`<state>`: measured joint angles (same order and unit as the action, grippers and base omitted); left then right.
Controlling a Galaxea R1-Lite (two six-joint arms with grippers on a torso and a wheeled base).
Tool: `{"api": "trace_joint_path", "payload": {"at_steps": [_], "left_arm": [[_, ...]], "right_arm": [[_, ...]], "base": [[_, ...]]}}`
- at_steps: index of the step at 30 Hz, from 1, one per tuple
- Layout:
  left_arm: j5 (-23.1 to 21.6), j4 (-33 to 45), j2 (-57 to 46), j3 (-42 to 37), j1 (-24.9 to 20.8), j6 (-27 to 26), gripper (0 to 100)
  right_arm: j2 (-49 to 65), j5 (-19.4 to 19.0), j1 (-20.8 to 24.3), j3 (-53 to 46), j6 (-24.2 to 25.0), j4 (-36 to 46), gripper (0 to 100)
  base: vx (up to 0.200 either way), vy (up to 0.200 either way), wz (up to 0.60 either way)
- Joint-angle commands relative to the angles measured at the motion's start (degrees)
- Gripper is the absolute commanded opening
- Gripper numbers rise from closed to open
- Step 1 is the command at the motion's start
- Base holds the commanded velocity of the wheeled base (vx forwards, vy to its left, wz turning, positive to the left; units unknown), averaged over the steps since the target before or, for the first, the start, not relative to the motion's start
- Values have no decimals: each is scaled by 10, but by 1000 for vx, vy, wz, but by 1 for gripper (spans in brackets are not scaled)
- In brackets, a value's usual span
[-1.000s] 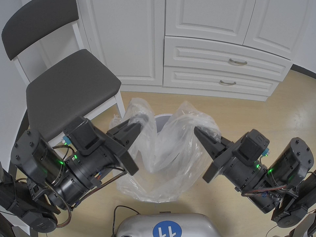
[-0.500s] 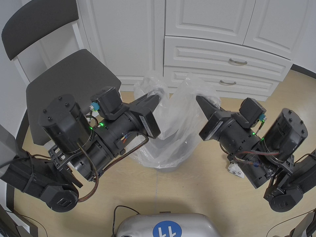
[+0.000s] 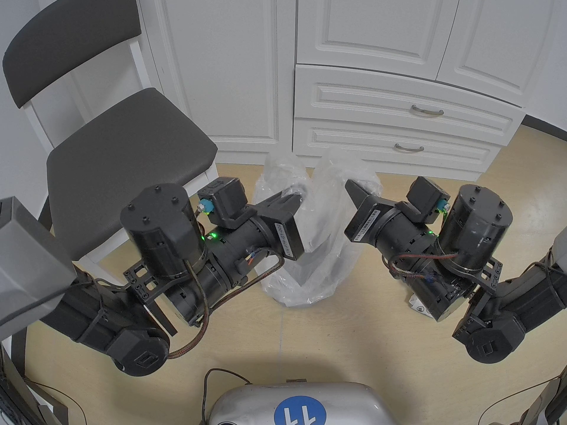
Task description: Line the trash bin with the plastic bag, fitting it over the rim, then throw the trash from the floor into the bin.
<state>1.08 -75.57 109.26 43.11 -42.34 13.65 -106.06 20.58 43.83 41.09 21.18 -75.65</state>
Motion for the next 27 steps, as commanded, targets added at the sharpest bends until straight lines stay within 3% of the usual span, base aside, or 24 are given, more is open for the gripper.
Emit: {"api": "trace_joint_path", "payload": {"at_steps": [1, 7, 10, 14, 27], "left_arm": [[0, 59, -2, 13, 4, 3, 0], [-1, 101, 8, 45, 15, 60, 0], [-4, 117, 30, 71, 32, 81, 0], [-6, 129, 44, 97, 46, 122, 0], [-6, 161, 76, 116, 52, 128, 0]], "right_arm": [[15, 1, -11, 41, 60, 76, 0], [24, 1, -34, 113, 168, 228, 0], [15, -1, -52, 138, 198, 259, 0], [7, -6, -62, 145, 213, 261, 0], [-27, -9, -62, 148, 224, 262, 0]], "base": [[0, 0, 0], [0, 0, 0], [0, 0, 0], [0, 0, 0], [0, 0, 0]]}}
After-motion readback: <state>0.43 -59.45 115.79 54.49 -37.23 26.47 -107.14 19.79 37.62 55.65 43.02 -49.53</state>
